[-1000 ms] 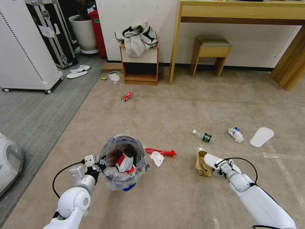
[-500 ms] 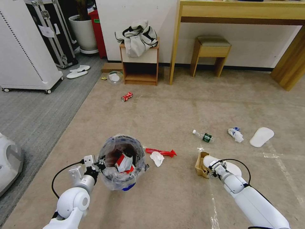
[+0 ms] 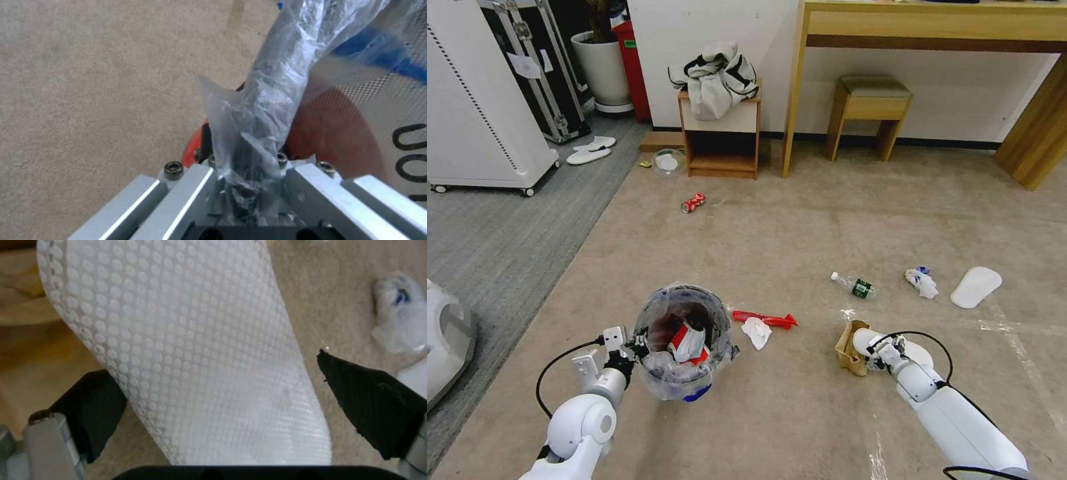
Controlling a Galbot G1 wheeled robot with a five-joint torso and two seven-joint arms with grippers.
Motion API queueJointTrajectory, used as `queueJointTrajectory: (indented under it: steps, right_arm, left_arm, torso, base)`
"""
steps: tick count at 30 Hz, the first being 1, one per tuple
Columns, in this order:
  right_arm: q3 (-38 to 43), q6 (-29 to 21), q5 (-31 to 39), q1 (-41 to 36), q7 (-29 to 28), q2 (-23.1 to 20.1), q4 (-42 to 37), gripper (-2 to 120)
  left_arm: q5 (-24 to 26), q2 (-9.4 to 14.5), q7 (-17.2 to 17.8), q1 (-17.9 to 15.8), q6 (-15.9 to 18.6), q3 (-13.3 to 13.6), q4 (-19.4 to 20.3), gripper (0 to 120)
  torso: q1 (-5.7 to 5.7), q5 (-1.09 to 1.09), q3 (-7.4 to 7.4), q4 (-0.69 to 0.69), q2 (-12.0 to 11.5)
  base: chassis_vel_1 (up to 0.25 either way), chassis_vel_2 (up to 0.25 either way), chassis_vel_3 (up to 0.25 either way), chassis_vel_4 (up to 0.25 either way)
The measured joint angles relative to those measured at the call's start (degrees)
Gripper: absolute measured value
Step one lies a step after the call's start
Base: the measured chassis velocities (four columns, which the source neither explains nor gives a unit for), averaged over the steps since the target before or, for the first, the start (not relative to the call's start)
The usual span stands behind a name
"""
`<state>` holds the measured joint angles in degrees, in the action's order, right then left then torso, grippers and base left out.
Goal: Pick up the trash bin and place the garbage on the floor into it.
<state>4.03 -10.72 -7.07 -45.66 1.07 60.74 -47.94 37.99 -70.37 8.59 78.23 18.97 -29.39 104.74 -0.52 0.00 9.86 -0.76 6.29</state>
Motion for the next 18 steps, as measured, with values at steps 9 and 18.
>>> queueJointTrajectory:
  steps: [9, 18]
  right_arm:
    - [0.5, -0.4, -1.2, 0.8, -1.1, 0.8, 1.2, 87]
    - [0.4, 0.1, -1.0, 0.9, -1.7, 1.9, 1.3, 55]
  left_arm:
    - [0.0, 0.0, 0.0, 0.0, -0.1, -0.1, 0.0, 1]
    - [0.1, 0.4, -0.1, 0.1, -0.1, -0.5, -0.1, 1]
  torso:
    - [0.0, 0.0, 0.0, 0.0, 0.0]
    - [0.0, 0.0, 0.0, 0.0, 0.0]
  base:
    - [0.0, 0.0, 0.0, 0.0]
    - [0.0, 0.0, 0.0, 0.0]
